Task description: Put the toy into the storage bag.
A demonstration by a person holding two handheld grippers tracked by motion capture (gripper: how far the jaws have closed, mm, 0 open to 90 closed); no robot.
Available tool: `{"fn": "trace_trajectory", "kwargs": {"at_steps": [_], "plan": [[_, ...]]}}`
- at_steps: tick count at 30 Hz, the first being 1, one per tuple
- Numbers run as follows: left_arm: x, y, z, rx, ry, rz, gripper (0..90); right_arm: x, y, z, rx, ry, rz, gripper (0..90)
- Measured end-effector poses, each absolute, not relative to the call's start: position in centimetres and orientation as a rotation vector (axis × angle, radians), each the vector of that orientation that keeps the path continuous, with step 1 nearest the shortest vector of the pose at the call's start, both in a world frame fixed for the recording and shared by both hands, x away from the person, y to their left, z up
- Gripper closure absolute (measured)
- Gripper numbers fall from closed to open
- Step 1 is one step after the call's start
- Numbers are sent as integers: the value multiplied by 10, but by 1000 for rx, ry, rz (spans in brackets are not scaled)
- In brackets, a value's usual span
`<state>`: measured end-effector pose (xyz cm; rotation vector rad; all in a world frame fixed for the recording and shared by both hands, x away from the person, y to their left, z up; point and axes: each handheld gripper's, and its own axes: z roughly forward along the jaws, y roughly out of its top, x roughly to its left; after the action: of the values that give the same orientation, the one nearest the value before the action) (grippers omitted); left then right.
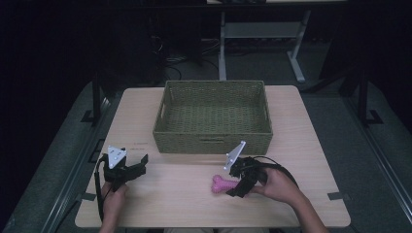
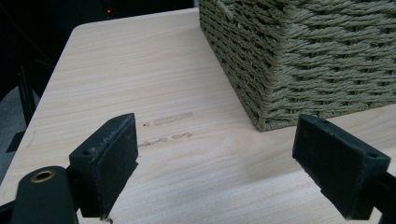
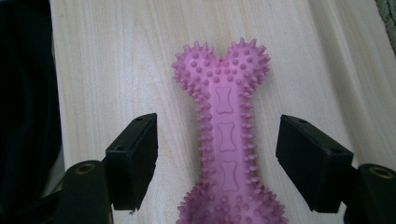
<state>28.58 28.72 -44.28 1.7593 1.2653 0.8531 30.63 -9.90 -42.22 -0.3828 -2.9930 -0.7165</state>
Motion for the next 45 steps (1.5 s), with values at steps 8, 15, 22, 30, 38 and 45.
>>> {"fn": "trace_trajectory", "kwargs": {"at_steps": [8, 15, 22, 30, 38, 45], "plan": [[286, 287, -443, 1763, 1268, 848, 137, 307, -96, -426, -365, -3003, -681, 351], [286, 288, -443, 1757, 1271, 847, 136, 307, -92, -432, -355, -3035, -632, 421], [286, 289, -443, 1752, 1278, 841, 137, 308, -90, -437, -348, -3064, -588, 483], [286, 291, -443, 1750, 1280, 839, 137, 307, -88, -440, -312, -3079, -570, 571], [286, 290, -443, 1749, 1277, 836, 137, 309, -89, -436, -302, -3075, -562, 581], [286, 291, -443, 1735, 1285, 836, 137, 315, -95, -423, -315, -3036, -628, 581]]}}
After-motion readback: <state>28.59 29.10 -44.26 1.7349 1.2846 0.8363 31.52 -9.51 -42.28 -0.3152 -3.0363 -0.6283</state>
